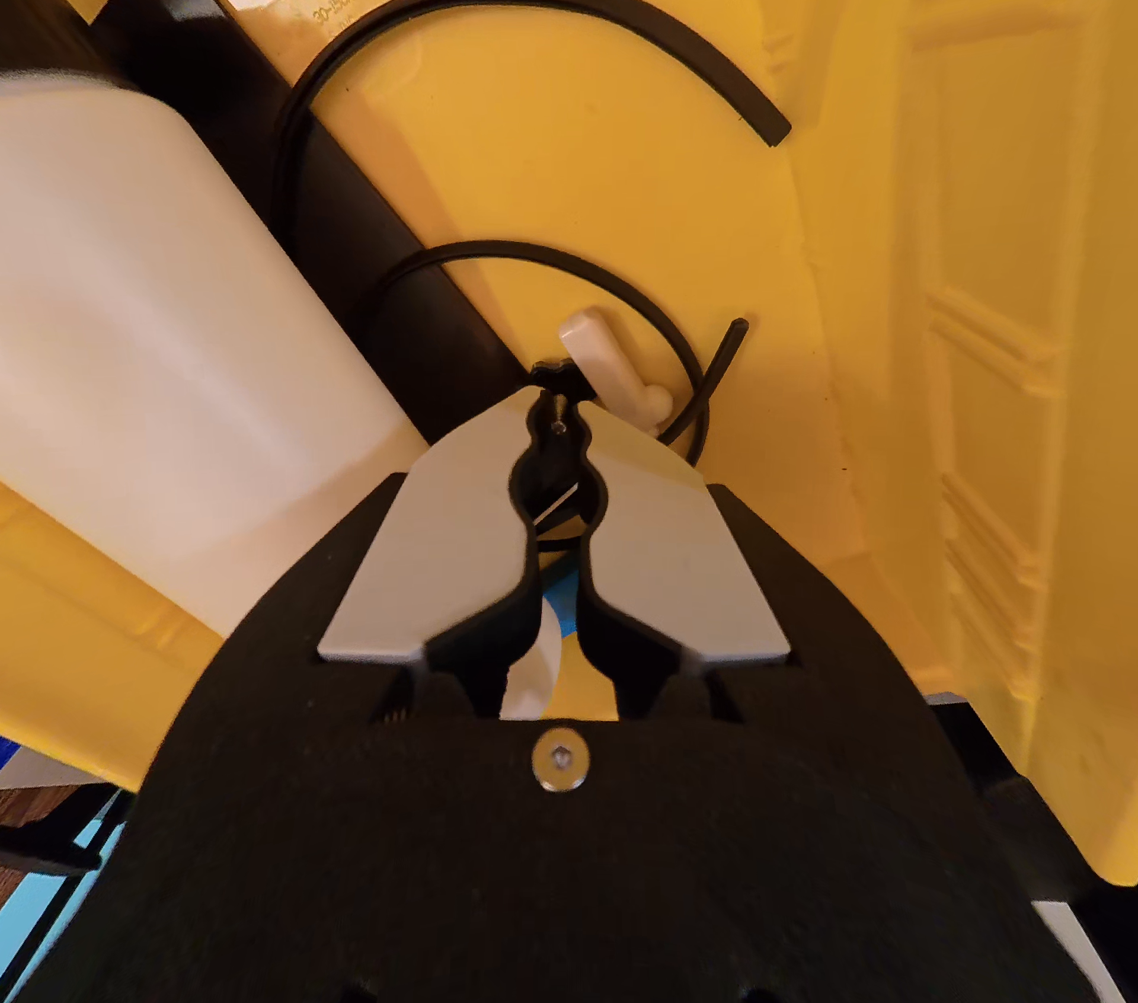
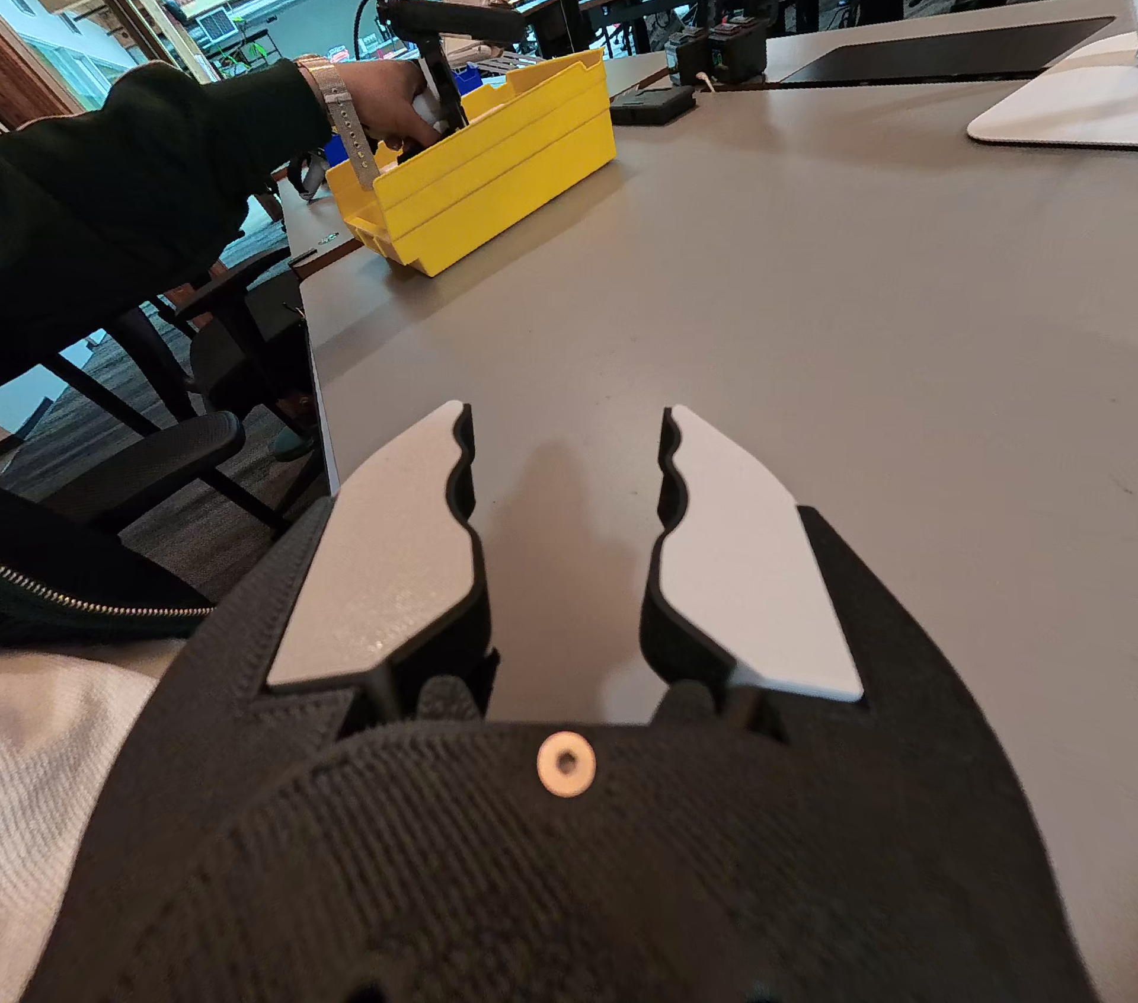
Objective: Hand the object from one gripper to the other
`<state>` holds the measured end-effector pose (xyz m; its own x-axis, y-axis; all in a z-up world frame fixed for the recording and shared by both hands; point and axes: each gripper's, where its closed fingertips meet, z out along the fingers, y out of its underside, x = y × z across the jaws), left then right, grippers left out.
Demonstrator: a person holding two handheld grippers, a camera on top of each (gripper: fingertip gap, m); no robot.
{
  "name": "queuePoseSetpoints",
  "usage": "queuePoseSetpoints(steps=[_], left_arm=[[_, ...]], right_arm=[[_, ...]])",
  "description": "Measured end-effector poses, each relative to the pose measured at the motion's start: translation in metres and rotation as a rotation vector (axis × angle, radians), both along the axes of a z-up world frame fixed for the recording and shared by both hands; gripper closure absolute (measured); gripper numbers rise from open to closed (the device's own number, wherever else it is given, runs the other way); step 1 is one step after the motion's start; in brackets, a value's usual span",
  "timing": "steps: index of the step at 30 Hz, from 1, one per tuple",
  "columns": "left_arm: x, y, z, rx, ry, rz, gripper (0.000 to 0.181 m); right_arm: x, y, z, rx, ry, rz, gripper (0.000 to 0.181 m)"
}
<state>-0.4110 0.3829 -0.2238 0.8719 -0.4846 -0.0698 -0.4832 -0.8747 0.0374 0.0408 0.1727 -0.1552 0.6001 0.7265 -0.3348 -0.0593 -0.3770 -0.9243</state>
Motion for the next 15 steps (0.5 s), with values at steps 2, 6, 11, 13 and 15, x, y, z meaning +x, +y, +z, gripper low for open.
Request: queuePoseSetpoints(steps=[2,6,11,13,15], left_arm=[[-0.002,-0.002,0.002,0.002,0.012,-0.002,0.176],[-0.005,-0.001,0.021,0.072,-0.013,0.003,0.176],[0.024,0.002,0.083,0.289,-0.264,0.004,0.175],[0.070,-0.003,0.121,0.386,-0.536,-0.028,0.176],[0.128,-0.022,0.155,0.433,-0.786,-0.134,0.176]], right_arm=[[0.000,0.000,0.000,0.000,0.001,0.000,0.123],[0.001,0.000,0.000,-0.002,0.005,0.000,0.123],[0.000,0.000,0.000,-0.001,0.004,0.002,0.123],[-0.002,0.001,-0.001,-0.002,0.002,0.007,0.123],[-0.006,0.001,-0.002,-0.004,0.006,0.018,0.123]])
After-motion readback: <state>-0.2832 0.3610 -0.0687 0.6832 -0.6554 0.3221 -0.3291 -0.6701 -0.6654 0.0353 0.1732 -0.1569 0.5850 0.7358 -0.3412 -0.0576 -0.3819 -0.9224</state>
